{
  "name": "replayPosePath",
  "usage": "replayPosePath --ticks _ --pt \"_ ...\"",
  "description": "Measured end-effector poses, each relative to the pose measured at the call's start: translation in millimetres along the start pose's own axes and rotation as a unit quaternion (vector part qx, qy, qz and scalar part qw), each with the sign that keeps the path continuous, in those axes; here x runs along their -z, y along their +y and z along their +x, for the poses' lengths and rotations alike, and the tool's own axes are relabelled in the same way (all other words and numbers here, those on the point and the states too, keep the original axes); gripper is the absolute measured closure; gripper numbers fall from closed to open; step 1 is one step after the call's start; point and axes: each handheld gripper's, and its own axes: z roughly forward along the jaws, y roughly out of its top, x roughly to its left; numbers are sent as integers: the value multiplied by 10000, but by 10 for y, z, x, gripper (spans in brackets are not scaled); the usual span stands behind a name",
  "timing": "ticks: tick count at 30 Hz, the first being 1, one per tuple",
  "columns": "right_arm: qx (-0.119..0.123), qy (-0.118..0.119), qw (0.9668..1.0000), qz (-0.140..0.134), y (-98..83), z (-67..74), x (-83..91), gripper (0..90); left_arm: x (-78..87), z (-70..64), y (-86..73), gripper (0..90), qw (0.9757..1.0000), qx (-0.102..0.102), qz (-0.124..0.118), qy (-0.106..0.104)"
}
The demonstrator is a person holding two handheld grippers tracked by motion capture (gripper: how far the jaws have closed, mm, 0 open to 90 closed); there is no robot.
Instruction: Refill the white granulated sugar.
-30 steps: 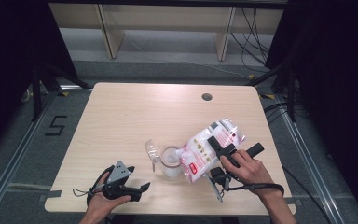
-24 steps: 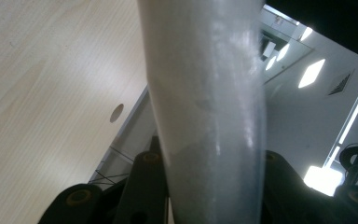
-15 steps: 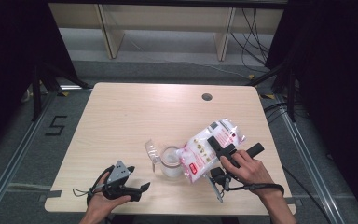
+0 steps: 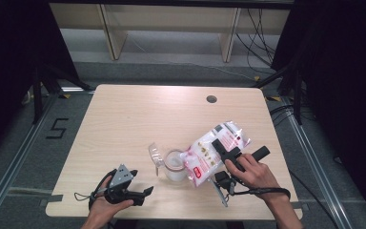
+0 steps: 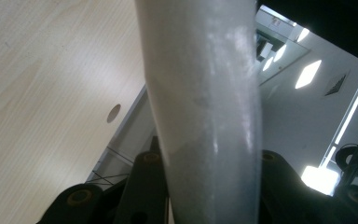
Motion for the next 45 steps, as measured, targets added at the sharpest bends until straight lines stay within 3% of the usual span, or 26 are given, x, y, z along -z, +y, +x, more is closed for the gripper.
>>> replayPosePath --ticks 5,7,9,10,16,17,24,45 --pt "76 -24 10000 25 -10 -19 16 756 -2 1 0 155 10000 -3 2 -12" --pt "-36 -24 10000 38 -2 -11 19 756 -3 2 0 155 10000 -20 -2 -12" --pt "-22 -34 10000 29 -2 -14 19 757 -5 -4 -3 155 10000 50 16 -15" --pt "47 -31 10000 -7 -1 -24 14 756 -4 2 -1 156 10000 -24 19 -9" --pt "-34 -63 10000 26 -5 -20 27 757 -7 0 0 155 10000 23 -15 -3" --pt "-34 -63 10000 26 -5 -20 27 757 5 14 1 155 10000 -60 70 9" --pt "-34 -48 10000 20 -5 -18 26 757 -9 0 0 156 10000 24 -25 -11" --pt "18 -167 9998 48 3 -35 48 762 -3 3 0 156 10000 0 1 2"
